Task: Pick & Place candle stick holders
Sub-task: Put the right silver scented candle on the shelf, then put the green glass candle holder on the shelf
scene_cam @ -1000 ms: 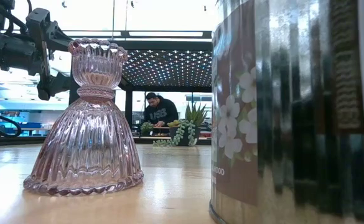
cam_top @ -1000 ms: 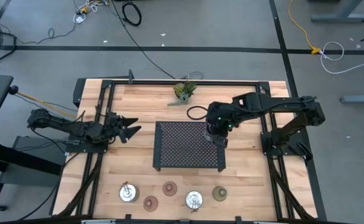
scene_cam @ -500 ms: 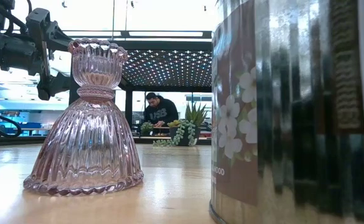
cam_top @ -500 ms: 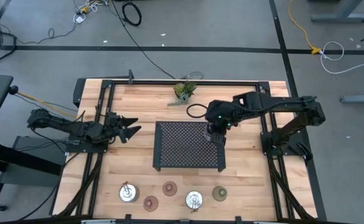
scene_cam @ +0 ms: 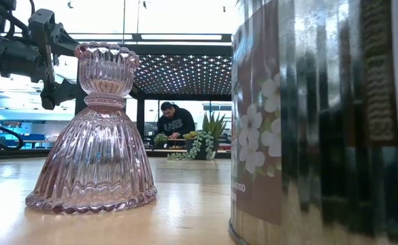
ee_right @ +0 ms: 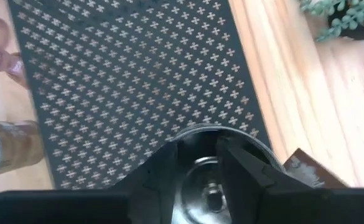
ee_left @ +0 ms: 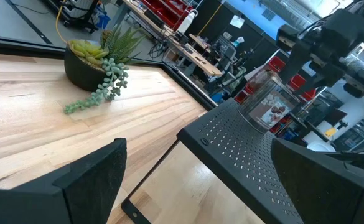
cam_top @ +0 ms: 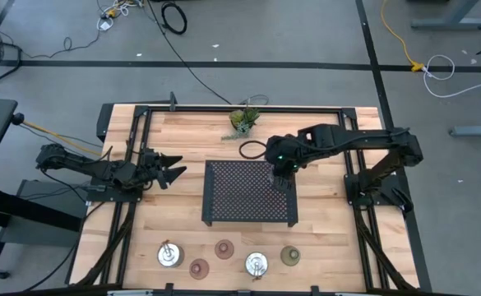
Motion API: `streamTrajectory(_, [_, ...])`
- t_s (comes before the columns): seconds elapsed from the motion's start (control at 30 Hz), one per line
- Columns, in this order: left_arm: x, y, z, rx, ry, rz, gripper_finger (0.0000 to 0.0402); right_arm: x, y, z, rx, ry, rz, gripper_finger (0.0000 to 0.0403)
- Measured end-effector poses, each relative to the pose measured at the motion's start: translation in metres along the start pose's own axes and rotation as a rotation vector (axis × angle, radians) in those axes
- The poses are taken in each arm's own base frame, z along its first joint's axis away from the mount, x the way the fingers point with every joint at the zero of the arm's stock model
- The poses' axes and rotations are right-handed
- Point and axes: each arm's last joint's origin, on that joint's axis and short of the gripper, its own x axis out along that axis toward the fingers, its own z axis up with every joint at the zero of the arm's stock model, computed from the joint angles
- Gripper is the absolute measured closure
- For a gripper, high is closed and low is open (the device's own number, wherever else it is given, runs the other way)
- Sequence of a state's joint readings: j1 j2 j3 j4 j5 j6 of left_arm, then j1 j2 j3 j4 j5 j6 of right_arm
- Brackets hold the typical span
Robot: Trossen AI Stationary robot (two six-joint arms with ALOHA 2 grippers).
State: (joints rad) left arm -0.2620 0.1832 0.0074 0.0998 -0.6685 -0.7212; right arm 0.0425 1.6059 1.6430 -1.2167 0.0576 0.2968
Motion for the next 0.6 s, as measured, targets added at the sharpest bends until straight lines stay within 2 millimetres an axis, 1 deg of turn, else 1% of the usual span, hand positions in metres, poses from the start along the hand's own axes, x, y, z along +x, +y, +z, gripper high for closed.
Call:
streamTrajectory(0.13, [0.000,0.000,0.000,0.000,0.000,0.000,0.0003,0.009,0.002,0.003,-0.029,0.023,-0.013,0.0284])
streamTrajectory(0.23, [0.000,0.000,0.000,0.001,0.000,0.000,0.0003,0.009,0.002,0.004,-0.047,0.015,-0.002,0.0284])
streamTrajectory(0.37, [0.000,0.000,0.000,0.003,0.000,0.000,0.0003,-0.004,0.000,-0.002,-0.043,-0.004,0.017,0.0284])
streamTrajectory(0.5, [0.000,0.000,0.000,0.004,0.001,0.000,0.0003,-0.028,-0.005,-0.011,-0.020,-0.068,0.022,0.0284])
streamTrajectory(0.6, [0.000,0.000,0.000,0.004,0.001,0.001,0.0003,-0.041,-0.007,-0.015,-0.006,-0.115,0.015,0.0284])
